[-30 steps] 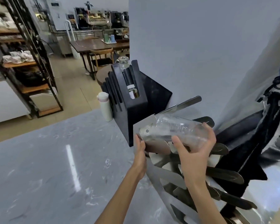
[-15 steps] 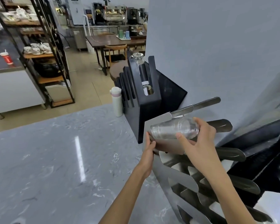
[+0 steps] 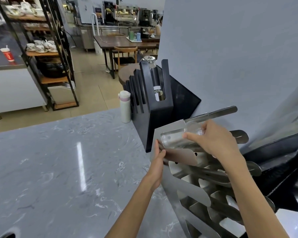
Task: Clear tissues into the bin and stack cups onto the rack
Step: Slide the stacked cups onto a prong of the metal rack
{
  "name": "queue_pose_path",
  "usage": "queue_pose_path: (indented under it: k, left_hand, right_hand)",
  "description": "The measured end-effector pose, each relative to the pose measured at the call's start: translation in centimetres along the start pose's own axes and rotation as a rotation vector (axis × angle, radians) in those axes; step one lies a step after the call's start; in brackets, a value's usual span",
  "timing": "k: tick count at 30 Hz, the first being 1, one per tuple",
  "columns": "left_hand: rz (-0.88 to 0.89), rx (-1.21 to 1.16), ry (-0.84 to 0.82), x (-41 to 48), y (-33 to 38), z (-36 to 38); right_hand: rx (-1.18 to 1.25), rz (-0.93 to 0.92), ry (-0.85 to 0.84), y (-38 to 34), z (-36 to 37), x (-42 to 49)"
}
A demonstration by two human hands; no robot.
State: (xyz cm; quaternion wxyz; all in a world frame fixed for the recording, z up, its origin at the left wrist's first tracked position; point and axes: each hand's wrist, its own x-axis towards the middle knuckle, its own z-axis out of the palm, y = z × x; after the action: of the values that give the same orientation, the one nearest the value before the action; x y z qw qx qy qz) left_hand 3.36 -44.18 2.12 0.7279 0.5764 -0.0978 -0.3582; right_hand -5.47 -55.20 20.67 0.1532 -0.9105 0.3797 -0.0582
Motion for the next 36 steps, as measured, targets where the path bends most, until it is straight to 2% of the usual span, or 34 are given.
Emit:
queue_pose_path:
  k: [3, 17, 23, 27, 29, 36]
  left_hand:
    - [-0.004, -0.018, -0.002, -0.1, 0.3, 0.0]
    - [-0.013, 0.041, 0.085, -0.3, 3.1, -0.1]
    - [0.02, 0.118, 0.135, 0.2, 2.9, 0.1]
    - [0.011, 0.098, 0.166, 0.2, 3.1, 0.4]
    - [0.002, 0.069, 0.187, 0.2, 3.1, 0.4]
    - [-0.043, 0.015, 0.188, 0.2, 3.5, 0.3]
  right_hand:
    - [-0.025, -0.002, 0.023, 0.1, 0.3, -0.1]
    - [0.212, -0.184, 0.029, 3.0, 0.1, -0.7]
    - [0.056, -0.231, 0.162, 3.0, 1.7, -1.0]
    - [0.238, -0.242, 0.052, 3.1, 0.9, 0.6]
    - [0.22, -0.295, 0.008, 3.2, 0.8, 1.0]
    - [0.278, -0.25, 0.051, 4.4, 2.3, 0.4]
